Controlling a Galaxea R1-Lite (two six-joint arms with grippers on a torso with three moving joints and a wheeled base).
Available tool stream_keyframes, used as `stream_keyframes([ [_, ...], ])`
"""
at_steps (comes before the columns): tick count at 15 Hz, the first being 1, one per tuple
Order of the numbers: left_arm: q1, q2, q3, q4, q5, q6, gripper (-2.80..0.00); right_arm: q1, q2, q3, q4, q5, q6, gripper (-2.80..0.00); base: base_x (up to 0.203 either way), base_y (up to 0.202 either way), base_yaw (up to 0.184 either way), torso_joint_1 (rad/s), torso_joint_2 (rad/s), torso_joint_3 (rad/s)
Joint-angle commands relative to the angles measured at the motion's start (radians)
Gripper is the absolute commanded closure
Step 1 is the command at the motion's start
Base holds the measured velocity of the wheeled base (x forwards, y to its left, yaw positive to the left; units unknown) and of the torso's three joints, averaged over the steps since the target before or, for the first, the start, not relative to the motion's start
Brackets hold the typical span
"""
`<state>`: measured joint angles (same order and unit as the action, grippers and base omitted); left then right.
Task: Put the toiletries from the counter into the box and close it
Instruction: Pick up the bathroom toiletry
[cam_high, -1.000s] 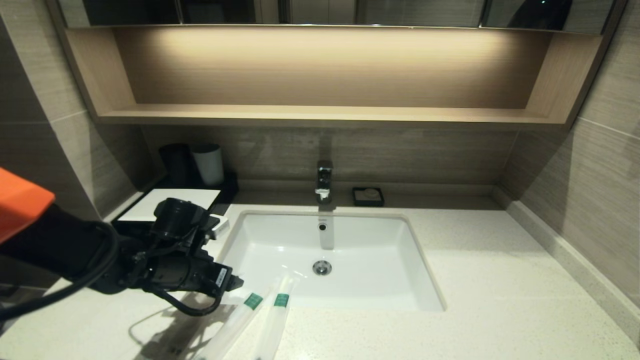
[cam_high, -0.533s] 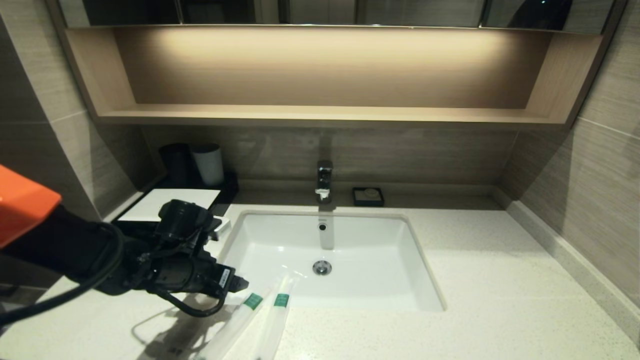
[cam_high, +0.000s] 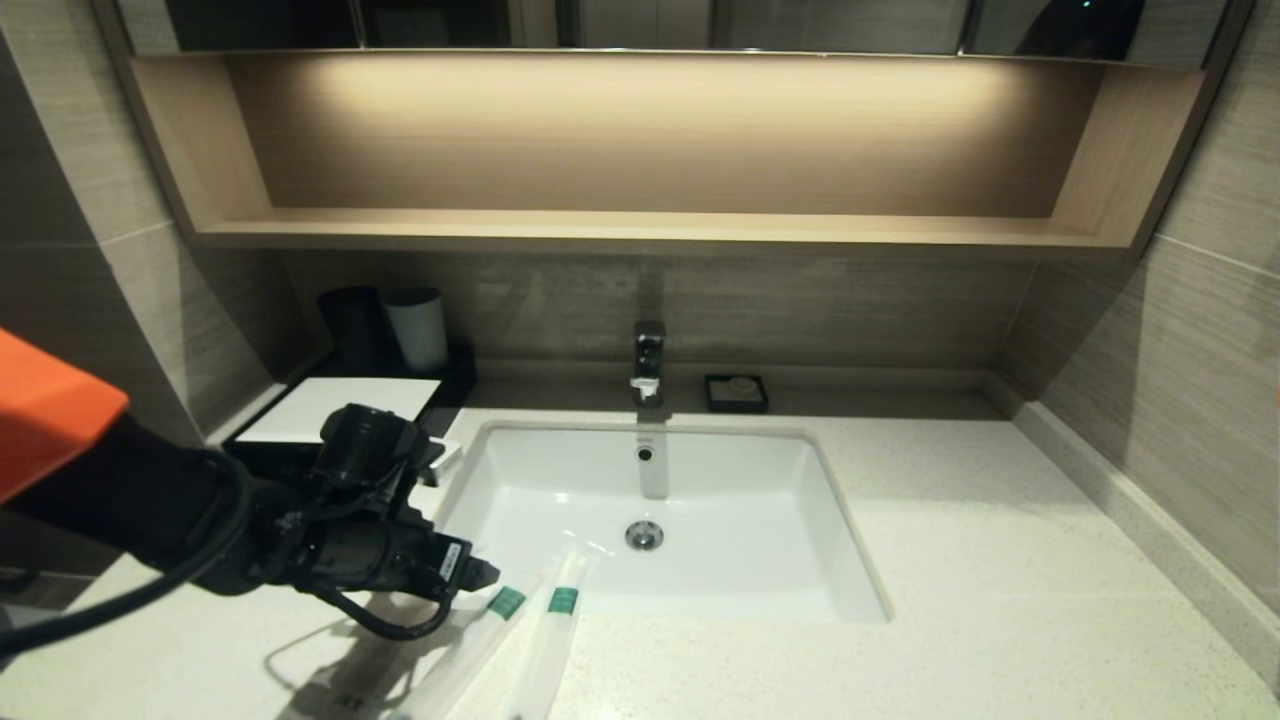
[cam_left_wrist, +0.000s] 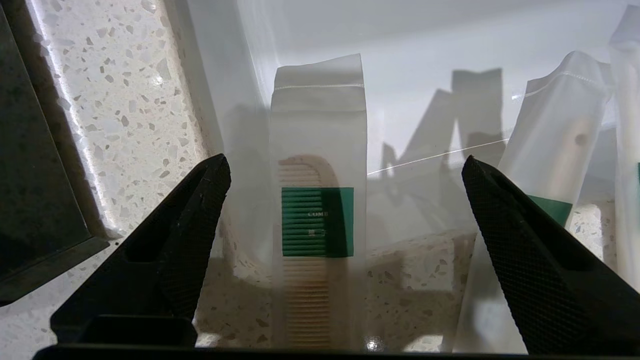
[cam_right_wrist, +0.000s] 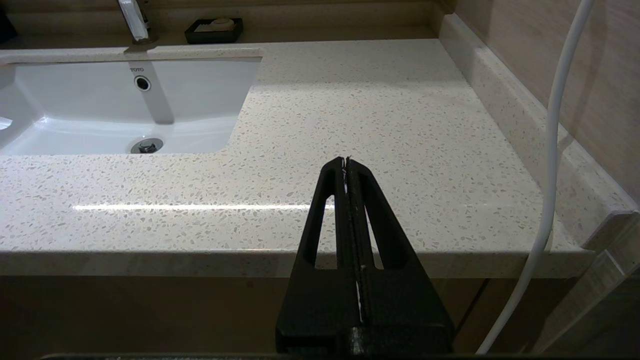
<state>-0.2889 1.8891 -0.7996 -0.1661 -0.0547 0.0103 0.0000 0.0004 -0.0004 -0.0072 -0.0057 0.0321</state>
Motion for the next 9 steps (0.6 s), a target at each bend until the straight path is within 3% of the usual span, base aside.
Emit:
stream_keyframes([
  [1, 0.000, 0.004, 0.002, -0.001, -0.001, -0.009, -2.80, 0.000, 0.001, 0.000, 0.000, 0.000, 0.000, 0.00, 0.000, 0.000, 0.000, 0.000, 0.00, 0.000],
  [9, -0.003, 0.025, 0.008, -0.007, 0.007, -0.020, -2.80, 0.000, 0.001, 0.000, 0.000, 0.000, 0.000, 0.00, 0.000, 0.000, 0.000, 0.000, 0.00, 0.000],
])
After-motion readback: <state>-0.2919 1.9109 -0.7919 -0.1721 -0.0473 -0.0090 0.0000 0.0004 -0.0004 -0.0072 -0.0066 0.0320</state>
